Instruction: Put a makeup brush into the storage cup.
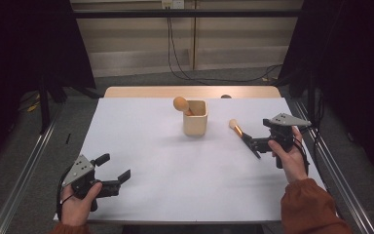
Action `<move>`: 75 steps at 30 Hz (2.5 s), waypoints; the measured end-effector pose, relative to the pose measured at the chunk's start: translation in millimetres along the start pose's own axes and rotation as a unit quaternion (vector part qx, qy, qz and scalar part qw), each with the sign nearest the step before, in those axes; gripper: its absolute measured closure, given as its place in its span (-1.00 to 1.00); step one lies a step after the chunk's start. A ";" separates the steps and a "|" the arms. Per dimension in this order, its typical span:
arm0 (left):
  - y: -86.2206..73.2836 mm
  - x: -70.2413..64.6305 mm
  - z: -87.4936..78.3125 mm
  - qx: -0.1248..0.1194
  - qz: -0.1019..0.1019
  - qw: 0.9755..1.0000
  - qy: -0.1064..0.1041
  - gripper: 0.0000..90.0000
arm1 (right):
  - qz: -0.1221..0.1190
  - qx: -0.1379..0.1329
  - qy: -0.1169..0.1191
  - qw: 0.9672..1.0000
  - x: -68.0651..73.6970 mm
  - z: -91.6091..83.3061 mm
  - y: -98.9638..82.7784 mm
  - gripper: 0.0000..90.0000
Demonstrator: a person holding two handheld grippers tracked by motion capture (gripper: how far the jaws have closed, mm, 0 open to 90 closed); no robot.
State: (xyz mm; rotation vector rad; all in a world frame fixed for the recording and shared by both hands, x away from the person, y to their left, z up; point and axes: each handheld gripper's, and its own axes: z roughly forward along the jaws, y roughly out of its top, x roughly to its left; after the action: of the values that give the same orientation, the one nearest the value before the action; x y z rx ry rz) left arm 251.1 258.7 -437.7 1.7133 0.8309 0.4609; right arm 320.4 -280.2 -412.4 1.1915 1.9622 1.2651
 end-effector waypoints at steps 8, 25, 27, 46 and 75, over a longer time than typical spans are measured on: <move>1.0 1.1 -0.4 0.001 0.005 1.000 0.000 -0.92 | 0.001 0.067 0.004 0.998 -12.7 16.7 5.6 -0.97; 1.0 1.7 0.3 0.002 0.006 1.000 -0.004 -0.91 | -0.008 0.206 0.019 0.978 -21.4 48.0 17.4 -0.91; 0.9 2.4 0.3 0.002 0.005 1.000 -0.003 -0.91 | -0.009 0.215 0.021 0.976 -22.3 52.3 19.0 -0.92; 0.0 2.9 1.6 0.003 0.008 1.000 -0.006 -0.91 | -0.041 0.354 0.041 0.934 -31.9 87.5 33.9 -0.90; -0.1 2.7 2.0 0.006 0.011 1.000 -0.007 -0.91 | -0.053 0.449 0.013 0.892 -35.7 131.3 25.8 -0.37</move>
State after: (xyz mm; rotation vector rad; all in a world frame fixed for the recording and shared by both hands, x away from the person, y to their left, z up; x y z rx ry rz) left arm 254.2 259.4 -438.8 1.7361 0.8072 0.4580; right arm 450.5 -247.9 -447.4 1.4107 2.6892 0.2531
